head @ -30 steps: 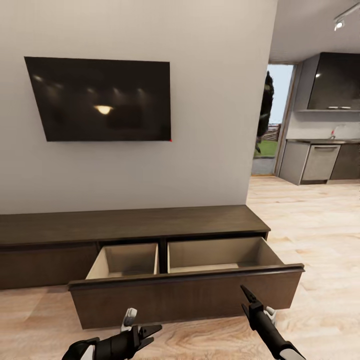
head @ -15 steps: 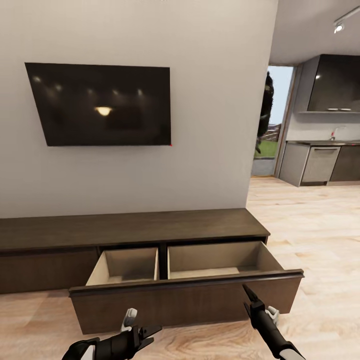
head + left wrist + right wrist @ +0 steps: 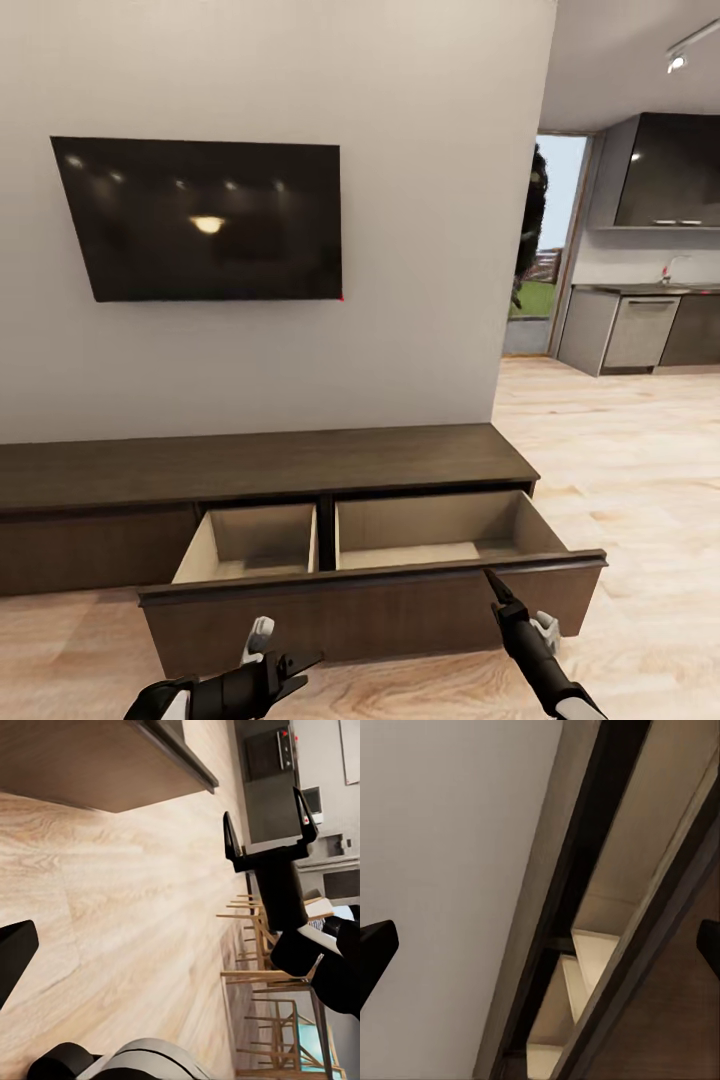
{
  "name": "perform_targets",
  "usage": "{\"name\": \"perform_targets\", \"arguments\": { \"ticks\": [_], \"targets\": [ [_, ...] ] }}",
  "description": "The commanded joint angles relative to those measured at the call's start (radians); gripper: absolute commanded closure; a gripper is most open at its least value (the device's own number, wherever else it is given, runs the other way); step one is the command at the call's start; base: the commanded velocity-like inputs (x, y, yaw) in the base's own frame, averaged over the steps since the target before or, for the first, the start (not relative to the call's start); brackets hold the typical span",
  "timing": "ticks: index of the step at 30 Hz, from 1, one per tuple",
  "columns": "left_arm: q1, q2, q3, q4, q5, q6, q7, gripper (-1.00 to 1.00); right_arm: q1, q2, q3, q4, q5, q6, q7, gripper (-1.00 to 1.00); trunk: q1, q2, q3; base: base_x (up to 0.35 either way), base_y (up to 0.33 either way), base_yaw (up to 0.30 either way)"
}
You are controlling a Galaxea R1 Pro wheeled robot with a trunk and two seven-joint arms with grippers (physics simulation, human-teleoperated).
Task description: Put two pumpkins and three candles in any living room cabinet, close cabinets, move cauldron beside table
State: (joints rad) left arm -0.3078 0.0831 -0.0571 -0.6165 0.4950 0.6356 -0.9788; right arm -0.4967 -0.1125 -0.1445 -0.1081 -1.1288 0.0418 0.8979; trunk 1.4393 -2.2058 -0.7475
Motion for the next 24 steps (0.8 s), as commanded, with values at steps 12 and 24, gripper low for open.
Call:
{"name": "perform_targets", "arguments": {
  "ticks": [12, 24],
  "targets": [
    [0.0, 0.001, -0.005, 0.0, 0.007, 0.007, 0.002, -1.0, 0.02, -0.007, 0.001, 0.065, 0.068, -0.051, 0.003, -1.0, -0.046, 0.084, 0.037, -0.075, 0.0, 0.0],
    [0.0, 0.001, -0.007, -0.001, 0.005, 0.007, 0.003, -1.0, 0.024, -0.007, 0.026, 0.13, 0.148, -0.089, -0.027, -1.0, -0.085, 0.154, 0.068, -0.328, 0.0, 0.091]
  ]
}}
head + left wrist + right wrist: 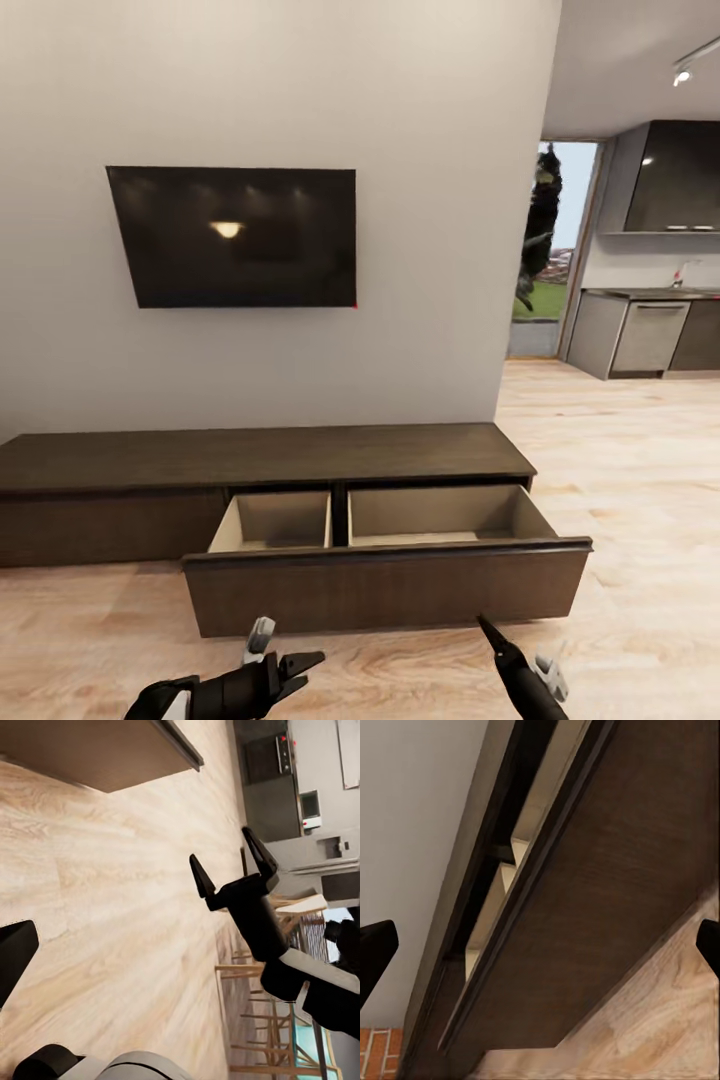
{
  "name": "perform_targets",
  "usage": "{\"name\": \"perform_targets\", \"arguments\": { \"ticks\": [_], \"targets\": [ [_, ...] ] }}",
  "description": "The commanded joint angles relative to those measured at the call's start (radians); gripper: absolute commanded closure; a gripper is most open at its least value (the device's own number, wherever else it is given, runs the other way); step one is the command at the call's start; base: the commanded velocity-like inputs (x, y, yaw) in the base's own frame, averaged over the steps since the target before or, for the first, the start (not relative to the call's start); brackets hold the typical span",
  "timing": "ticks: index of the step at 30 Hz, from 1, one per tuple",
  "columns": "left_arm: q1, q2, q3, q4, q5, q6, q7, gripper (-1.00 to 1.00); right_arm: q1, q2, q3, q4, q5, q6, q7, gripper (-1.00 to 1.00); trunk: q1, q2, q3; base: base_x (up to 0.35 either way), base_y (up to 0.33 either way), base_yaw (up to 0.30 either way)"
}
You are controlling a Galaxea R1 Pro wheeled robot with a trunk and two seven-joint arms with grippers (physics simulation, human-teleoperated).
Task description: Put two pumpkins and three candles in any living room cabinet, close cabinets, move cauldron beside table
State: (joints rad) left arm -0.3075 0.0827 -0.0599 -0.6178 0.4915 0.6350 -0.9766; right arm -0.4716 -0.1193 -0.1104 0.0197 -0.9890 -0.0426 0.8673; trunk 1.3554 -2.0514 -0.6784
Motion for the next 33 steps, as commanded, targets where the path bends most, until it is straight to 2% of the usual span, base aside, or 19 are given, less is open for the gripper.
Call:
{"name": "perform_targets", "arguments": {
  "ticks": [1, 6, 13, 18, 33],
  "targets": [
    [-0.001, 0.001, -0.005, 0.0, 0.009, 0.007, 0.001, -1.0, -0.001, 0.0, -0.008, 0.003, 0.008, -0.007, -0.01, -1.0, -0.001, -0.001, -0.001, -0.301, 0.0, 0.28],
    [-0.001, 0.001, -0.003, 0.0, 0.009, 0.007, 0.0, -1.0, -0.001, 0.0, -0.006, 0.003, 0.009, -0.016, -0.065, -1.0, -0.001, -0.001, -0.001, -0.198, 0.0, 0.29],
    [-0.001, 0.004, 0.002, 0.001, 0.017, 0.006, 0.0, -1.0, -0.001, 0.0, -0.006, 0.003, 0.01, -0.063, -0.076, -1.0, -0.001, -0.001, -0.001, -0.024, 0.0, 0.294],
    [-0.001, 0.005, 0.008, 0.001, 0.022, 0.006, -0.001, -1.0, -0.001, 0.002, -0.006, 0.003, 0.01, -0.073, -0.109, -1.0, -0.001, -0.001, -0.001, -0.001, 0.05, 0.294],
    [-0.001, 0.017, 0.012, 0.001, 0.022, 0.005, -0.001, -1.0, -0.001, 0.004, -0.005, 0.003, 0.01, -0.084, -0.116, -1.0, -0.001, -0.001, -0.001, 0.0, 0.008, 0.294]
  ]
}}
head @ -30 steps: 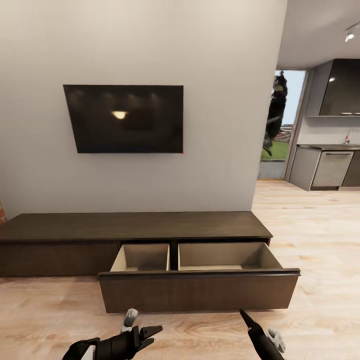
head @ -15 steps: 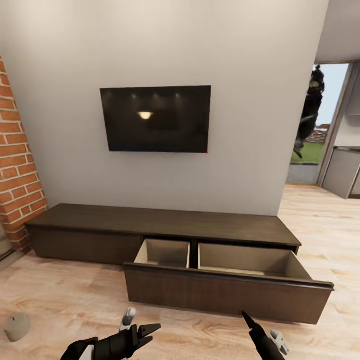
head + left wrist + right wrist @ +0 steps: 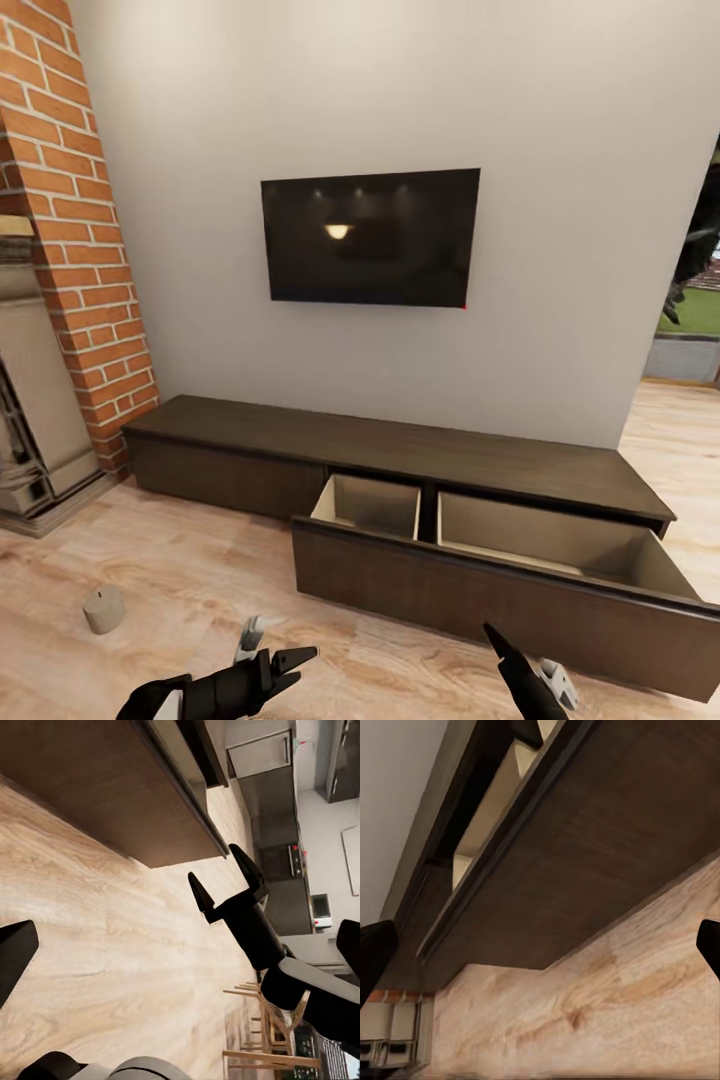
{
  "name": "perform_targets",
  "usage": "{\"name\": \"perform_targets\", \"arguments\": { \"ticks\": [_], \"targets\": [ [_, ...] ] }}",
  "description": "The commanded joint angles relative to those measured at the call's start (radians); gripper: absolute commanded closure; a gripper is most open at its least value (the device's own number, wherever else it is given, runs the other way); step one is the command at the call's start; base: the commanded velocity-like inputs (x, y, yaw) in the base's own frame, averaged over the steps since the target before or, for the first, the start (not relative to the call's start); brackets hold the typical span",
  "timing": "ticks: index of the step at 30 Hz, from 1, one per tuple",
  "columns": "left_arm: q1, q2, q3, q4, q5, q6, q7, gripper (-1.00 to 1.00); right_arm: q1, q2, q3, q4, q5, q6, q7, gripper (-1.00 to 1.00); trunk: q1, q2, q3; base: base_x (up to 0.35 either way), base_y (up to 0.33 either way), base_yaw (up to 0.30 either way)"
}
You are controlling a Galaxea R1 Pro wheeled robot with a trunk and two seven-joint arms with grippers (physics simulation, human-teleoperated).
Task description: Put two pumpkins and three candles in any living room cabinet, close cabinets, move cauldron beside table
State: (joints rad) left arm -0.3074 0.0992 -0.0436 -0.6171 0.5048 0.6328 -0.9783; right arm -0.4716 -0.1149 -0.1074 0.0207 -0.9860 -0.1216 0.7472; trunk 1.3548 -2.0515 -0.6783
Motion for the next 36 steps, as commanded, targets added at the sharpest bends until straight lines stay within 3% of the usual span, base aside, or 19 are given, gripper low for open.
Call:
{"name": "perform_targets", "arguments": {
  "ticks": [1, 8, 21, 27, 31, 36],
  "targets": [
    [-0.001, 0.002, -0.004, 0.0, 0.009, 0.007, 0.001, -1.0, -0.001, 0.0, -0.008, 0.002, 0.007, -0.006, 0.004, -1.0, 0.0, -0.001, -0.001, 0.0, 0.043, 0.294],
    [-0.001, 0.006, -0.003, 0.008, 0.009, 0.006, -0.001, -1.0, -0.001, 0.0, -0.008, 0.002, 0.007, -0.009, 0.004, -1.0, 0.0, -0.001, -0.001, 0.0, 0.224, 0.294],
    [-0.001, 0.035, 0.0, 0.022, 0.012, 0.002, -0.001, -1.0, -0.001, 0.0, -0.008, 0.002, 0.011, -0.027, 0.003, -1.0, 0.0, -0.001, -0.001, 0.004, 0.287, 0.294],
    [-0.001, 0.05, 0.085, 0.071, 0.013, -0.006, 0.015, -1.0, -0.001, 0.001, -0.008, 0.002, 0.03, -0.042, -0.025, -1.0, 0.0, -0.001, -0.001, 0.08, 0.203, 0.295],
    [-0.001, 0.076, 0.11, 0.097, 0.013, -0.009, 0.031, -1.0, -0.001, 0.002, -0.007, 0.001, 0.036, -0.042, -0.066, -1.0, 0.0, -0.001, -0.001, 0.139, 0.166, 0.295],
    [-0.002, 0.089, 0.194, 0.11, 0.012, -0.013, 0.117, -1.0, -0.001, 0.004, -0.006, -0.002, 0.059, -0.043, -0.126, -1.0, 0.0, -0.001, -0.001, 0.221, 0.117, 0.294]
  ]
}}
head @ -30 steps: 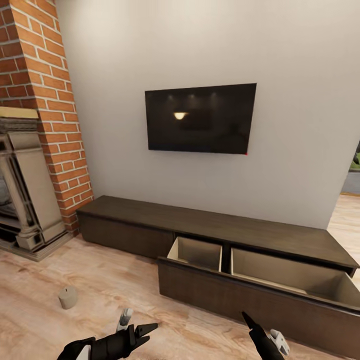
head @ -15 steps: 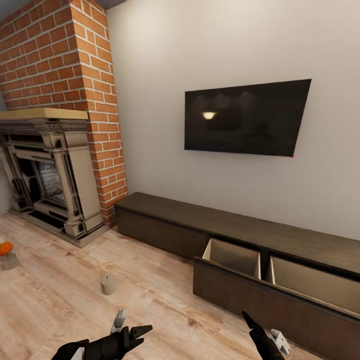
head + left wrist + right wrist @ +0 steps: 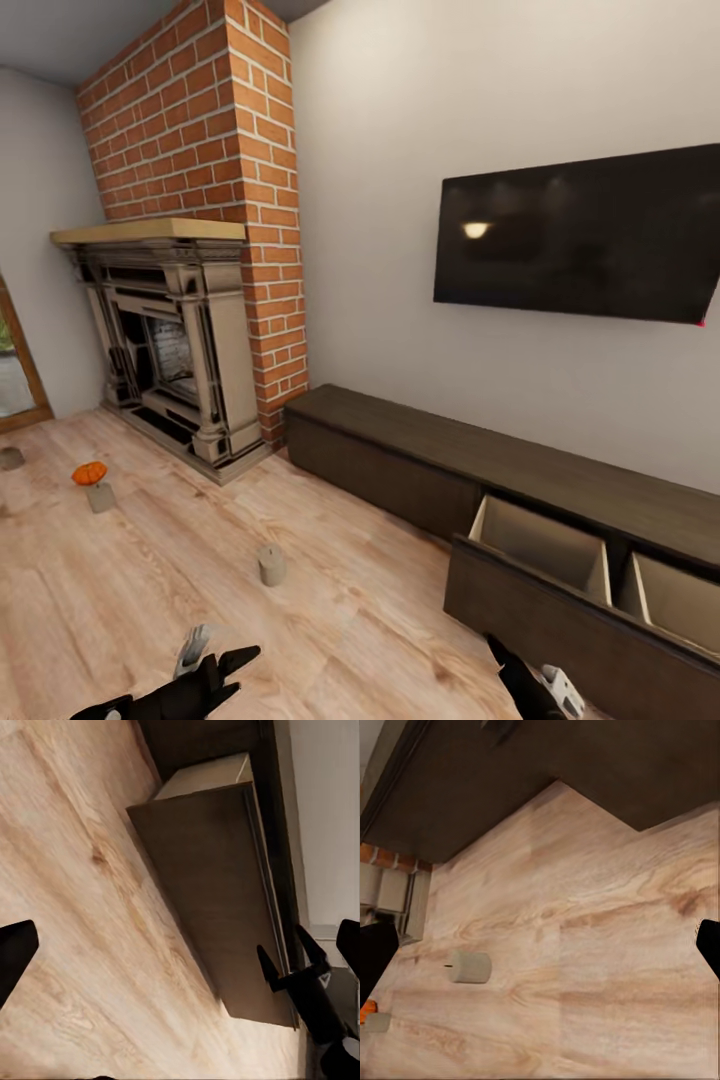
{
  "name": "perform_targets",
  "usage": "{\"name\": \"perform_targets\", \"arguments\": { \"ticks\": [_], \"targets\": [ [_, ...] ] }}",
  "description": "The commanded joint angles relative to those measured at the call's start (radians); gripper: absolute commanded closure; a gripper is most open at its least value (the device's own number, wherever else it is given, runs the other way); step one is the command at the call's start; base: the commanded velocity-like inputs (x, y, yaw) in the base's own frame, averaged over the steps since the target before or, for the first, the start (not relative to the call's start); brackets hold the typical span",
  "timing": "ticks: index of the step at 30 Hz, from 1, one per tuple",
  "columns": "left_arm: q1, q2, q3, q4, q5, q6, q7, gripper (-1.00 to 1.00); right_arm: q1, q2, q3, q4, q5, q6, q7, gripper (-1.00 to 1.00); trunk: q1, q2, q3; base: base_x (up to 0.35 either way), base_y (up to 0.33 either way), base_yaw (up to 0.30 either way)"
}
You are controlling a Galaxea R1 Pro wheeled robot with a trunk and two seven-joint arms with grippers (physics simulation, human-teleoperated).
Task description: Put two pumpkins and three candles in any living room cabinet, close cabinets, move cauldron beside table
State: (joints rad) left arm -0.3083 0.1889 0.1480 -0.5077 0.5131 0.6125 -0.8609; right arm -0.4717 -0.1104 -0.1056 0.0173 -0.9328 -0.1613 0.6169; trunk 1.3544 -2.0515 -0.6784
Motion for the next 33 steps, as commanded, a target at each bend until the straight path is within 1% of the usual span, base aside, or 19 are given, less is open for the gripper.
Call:
{"name": "perform_targets", "arguments": {
  "ticks": [1, 2, 3, 4, 6, 7, 8, 10, 13, 14, 15, 17, 21, 24, 27, 29, 30, 31, 33],
  "targets": [
    [-0.001, 0.0, 0.009, 0.001, 0.004, 0.007, 0.009, -1.0, -0.001, 0.0, -0.008, 0.001, 0.006, -0.003, -0.008, -1.0, 0.0, 0.0, -0.001, 0.252, 0.034, 0.293],
    [0.0, 0.001, 0.023, 0.001, 0.004, 0.006, 0.033, -1.0, -0.001, 0.001, -0.006, -0.001, 0.009, -0.004, -0.052, -1.0, 0.0, 0.0, -0.002, 0.259, 0.018, 0.289],
    [-0.001, 0.001, 0.026, 0.002, 0.004, 0.005, 0.04, -1.0, -0.001, 0.001, -0.006, -0.002, 0.01, -0.004, -0.069, -1.0, 0.0, 0.0, -0.002, 0.261, 0.014, 0.287],
    [0.0, 0.001, 0.033, 0.002, 0.004, -0.002, 0.062, -1.0, -0.001, 0.002, 0.002, -0.006, 0.02, -0.004, -0.127, -1.0, 0.0, 0.0, -0.002, 0.265, 0.007, 0.281],
    [0.0, 0.0, 0.038, 0.002, 0.004, -0.013, 0.092, -1.0, -0.001, 0.005, 0.03, -0.009, 0.05, -0.005, -0.22, -1.0, 0.0, 0.0, -0.004, 0.269, 0.004, 0.275],
    [-0.001, 0.001, 0.04, 0.003, 0.004, -0.016, 0.106, -1.0, -0.001, 0.011, 0.047, -0.01, 0.07, -0.005, -0.268, -1.0, 0.0, 0.0, -0.005, 0.274, 0.002, 0.269],
    [-0.001, 0.001, 0.041, 0.002, 0.005, -0.018, 0.119, -1.0, -0.001, 0.024, 0.062, -0.01, 0.089, -0.005, -0.314, -1.0, 0.0, 0.0, -0.006, 0.279, 0.001, 0.264],
    [-0.001, 0.002, 0.043, 0.003, 0.005, -0.02, 0.138, -1.0, -0.001, 0.057, 0.085, -0.011, 0.12, -0.002, -0.392, -1.0, 0.0, 0.0, -0.007, 0.284, 0.001, 0.256],
    [-0.001, 0.004, 0.045, 0.002, 0.005, -0.022, 0.148, -1.0, -0.001, 0.115, 0.121, -0.011, 0.164, 0.001, -0.483, -1.0, 0.0, 0.0, -0.011, 0.288, 0.0, 0.244],
    [-0.001, 0.005, 0.051, 0.002, 0.005, -0.022, 0.15, -1.0, -0.001, 0.132, 0.135, -0.011, 0.178, 0.002, -0.512, -1.0, 0.0, 0.0, -0.012, 0.288, 0.0, 0.238],
    [-0.001, 0.006, 0.066, 0.002, 0.005, -0.022, 0.151, -1.0, -0.001, 0.147, 0.148, -0.012, 0.191, 0.004, -0.544, -1.0, 0.0, 0.0, -0.013, 0.276, 0.0, 0.235],
    [0.0, 0.008, 0.101, 0.003, 0.003, -0.022, 0.152, -1.0, -0.002, 0.165, 0.166, -0.017, 0.206, 0.006, -0.591, -1.0, 0.0, 0.0, -0.015, 0.255, 0.0, 0.227],
    [0.0, 0.013, 0.135, 0.004, 0.001, -0.022, 0.155, -1.0, -0.002, 0.179, 0.187, -0.063, 0.214, 0.008, -0.622, -1.0, 0.0, 0.0, -0.02, 0.276, 0.0, 0.214],
    [0.0, 0.022, 0.143, 0.019, 0.003, -0.022, 0.175, -1.0, -0.002, 0.186, 0.2, -0.084, 0.214, 0.009, -0.63, -1.0, 0.0, 0.0, -0.024, 0.317, 0.0, 0.192],
    [0.0, 0.028, 0.147, 0.033, 0.004, -0.022, 0.191, -1.0, -0.002, 0.192, 0.205, -0.093, 0.215, 0.008, -0.632, -1.0, 0.0, 0.0, -0.028, 0.331, 0.0, 0.173],
    [0.0, 0.031, 0.148, 0.036, 0.004, -0.022, 0.194, -1.0, -0.003, 0.209, 0.206, -0.096, 0.216, 0.007, -0.633, -1.0, 0.0, 0.0, -0.031, 0.335, 0.0, 0.165],
    [-0.001, 0.032, 0.148, 0.037, 0.004, -0.022, 0.195, -1.0, -0.004, 0.231, 0.207, -0.1, 0.219, 0.007, -0.633, -1.0, 0.0, 0.0, -0.032, 0.335, 0.0, 0.166],
    [-0.001, 0.033, 0.148, 0.038, 0.004, -0.022, 0.196, -1.0, -0.005, 0.244, 0.209, -0.105, 0.226, 0.007, -0.635, -1.0, 0.0, 0.0, -0.034, 0.336, 0.0, 0.167],
    [0.0, 0.033, 0.148, 0.038, 0.005, -0.022, 0.196, -1.0, -0.006, 0.257, 0.215, -0.112, 0.25, 0.007, -0.643, -1.0, 0.0, 0.0, -0.036, 0.334, 0.0, 0.168]
  ]
}}
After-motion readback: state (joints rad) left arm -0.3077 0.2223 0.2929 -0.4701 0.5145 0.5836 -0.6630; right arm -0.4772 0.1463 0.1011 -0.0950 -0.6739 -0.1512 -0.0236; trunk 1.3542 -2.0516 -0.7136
